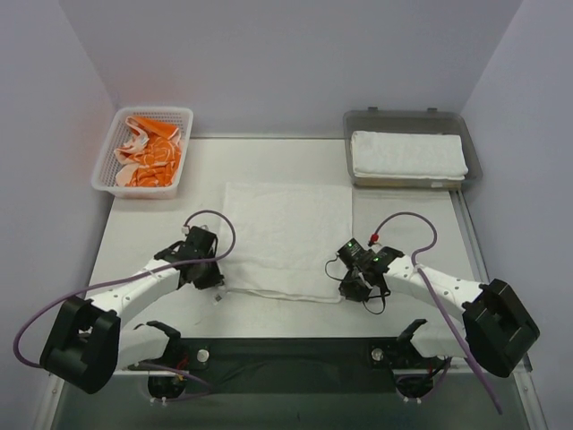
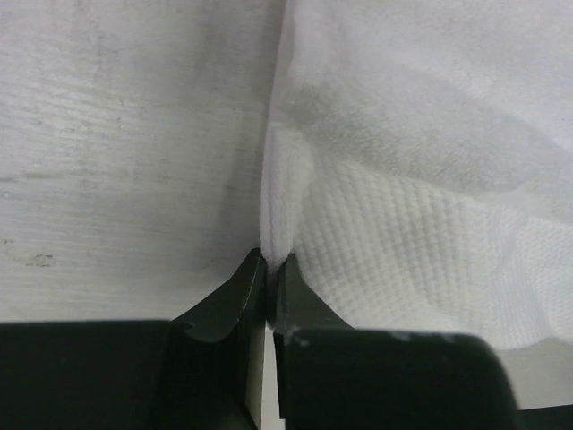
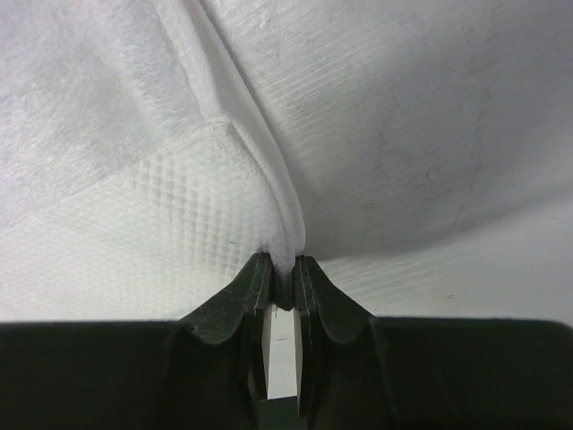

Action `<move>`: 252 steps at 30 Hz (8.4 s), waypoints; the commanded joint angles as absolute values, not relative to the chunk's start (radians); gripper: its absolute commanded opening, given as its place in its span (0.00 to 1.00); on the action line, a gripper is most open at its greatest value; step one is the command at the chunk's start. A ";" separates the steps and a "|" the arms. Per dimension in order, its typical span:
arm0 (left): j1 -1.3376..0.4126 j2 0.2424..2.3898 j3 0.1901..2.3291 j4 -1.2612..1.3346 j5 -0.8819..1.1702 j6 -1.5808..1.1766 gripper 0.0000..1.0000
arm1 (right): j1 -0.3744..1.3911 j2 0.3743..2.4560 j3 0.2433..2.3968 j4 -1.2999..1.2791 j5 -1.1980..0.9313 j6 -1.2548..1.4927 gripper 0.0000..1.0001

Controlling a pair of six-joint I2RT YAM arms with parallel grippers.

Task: Fold and stack the towels
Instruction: Fold the towel

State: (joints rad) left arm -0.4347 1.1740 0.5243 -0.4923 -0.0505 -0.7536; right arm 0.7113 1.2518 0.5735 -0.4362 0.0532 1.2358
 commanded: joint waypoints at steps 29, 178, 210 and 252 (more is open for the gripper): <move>-0.272 1.038 1.459 -0.772 -0.063 -0.548 0.00 | 0.492 1.072 1.457 -0.712 0.213 0.611 0.00; -0.979 1.419 0.696 -0.190 -0.144 -1.045 0.05 | 0.348 1.163 0.632 -0.253 -0.175 0.772 0.00; -0.377 0.963 0.701 -0.302 0.341 -0.861 0.00 | 0.084 1.009 0.818 -0.503 -0.328 0.623 0.00; -0.153 1.747 1.362 -0.014 0.350 -0.721 0.71 | 0.396 0.910 0.695 -0.628 -0.142 0.540 0.58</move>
State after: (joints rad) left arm -0.1658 1.7981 1.2881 -0.1261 0.3416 -0.6964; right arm 0.3588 0.9016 0.6598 -0.6510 -0.0647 0.6479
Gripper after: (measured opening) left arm 0.574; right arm 0.581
